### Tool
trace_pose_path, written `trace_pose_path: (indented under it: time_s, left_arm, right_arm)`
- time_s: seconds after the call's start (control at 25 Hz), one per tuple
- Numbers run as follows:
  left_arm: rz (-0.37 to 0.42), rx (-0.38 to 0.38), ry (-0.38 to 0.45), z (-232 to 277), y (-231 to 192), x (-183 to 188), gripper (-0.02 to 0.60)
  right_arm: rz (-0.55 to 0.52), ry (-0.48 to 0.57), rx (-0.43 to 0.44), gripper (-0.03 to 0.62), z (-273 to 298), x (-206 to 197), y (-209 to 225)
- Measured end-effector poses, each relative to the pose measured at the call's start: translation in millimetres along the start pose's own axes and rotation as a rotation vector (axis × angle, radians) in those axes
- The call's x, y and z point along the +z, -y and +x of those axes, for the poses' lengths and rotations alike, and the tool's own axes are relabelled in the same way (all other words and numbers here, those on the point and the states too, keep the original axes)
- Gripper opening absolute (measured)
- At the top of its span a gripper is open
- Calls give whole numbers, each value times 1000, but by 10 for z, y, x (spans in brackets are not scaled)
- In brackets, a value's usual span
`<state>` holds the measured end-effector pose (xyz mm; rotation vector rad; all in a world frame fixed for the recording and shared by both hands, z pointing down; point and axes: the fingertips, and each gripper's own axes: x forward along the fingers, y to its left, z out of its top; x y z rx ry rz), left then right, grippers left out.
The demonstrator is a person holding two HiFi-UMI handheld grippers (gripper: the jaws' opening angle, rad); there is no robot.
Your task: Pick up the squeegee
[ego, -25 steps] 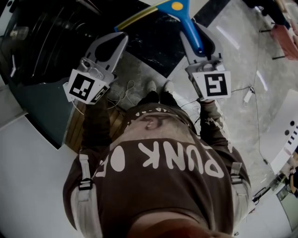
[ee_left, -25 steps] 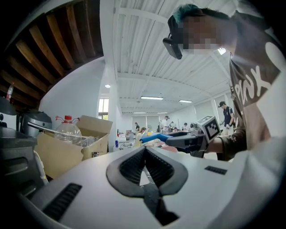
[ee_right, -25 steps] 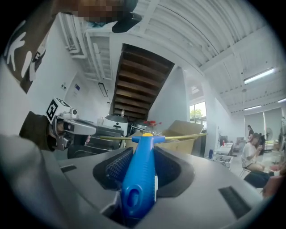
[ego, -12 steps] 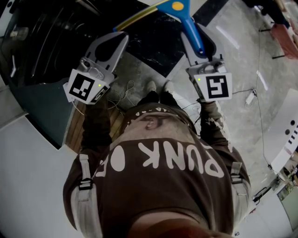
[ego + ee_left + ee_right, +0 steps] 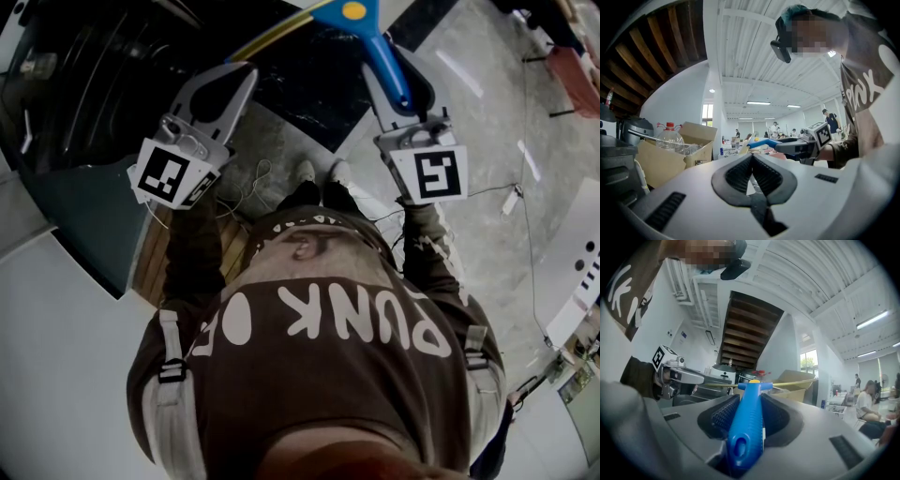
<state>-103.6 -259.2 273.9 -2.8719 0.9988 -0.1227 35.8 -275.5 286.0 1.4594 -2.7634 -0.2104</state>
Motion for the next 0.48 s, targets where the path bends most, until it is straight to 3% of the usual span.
trace_pose_path:
  time_s: [0.48]
  left_arm:
    - [4,-4,1,4,39,33,3]
  right_arm:
    - [8,6,-1,155,-45,19,17]
